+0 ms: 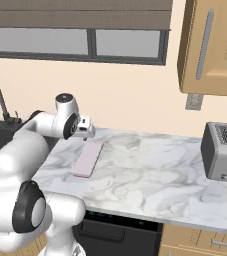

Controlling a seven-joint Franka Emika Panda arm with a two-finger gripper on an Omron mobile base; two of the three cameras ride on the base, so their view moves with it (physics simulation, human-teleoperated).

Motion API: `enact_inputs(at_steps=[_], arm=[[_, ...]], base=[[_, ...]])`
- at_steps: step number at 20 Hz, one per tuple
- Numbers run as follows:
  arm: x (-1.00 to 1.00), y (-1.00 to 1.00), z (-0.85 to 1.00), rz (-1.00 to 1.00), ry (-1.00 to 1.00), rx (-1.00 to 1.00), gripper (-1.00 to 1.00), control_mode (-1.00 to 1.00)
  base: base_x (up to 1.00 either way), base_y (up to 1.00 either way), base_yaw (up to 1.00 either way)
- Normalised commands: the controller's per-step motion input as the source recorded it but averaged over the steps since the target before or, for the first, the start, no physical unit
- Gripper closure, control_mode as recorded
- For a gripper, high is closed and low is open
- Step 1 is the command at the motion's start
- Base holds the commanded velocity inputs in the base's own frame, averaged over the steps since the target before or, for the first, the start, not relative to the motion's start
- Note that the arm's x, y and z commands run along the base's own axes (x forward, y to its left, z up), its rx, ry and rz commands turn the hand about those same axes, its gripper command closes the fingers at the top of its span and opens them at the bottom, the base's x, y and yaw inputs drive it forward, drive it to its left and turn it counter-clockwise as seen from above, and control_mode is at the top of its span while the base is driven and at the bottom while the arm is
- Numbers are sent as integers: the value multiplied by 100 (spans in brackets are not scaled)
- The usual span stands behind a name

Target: The ice cube tray has been filled with water. Take the tray and place it in the freezer to make ice. Close the freezer door after placing the tray.

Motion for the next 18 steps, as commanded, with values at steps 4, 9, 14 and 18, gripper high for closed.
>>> enact_inputs(at_steps=[4,9,14,18], arm=[[33,0,-45,17,0,-9,-100,-100],[33,0,-34,16,0,-6,-100,-100],[35,1,-8,7,0,-1,-100,-100],[31,7,-15,4,0,0,-100,-100]], base=[[0,0,0],[0,0,0],[0,0,0],[0,0,0]])
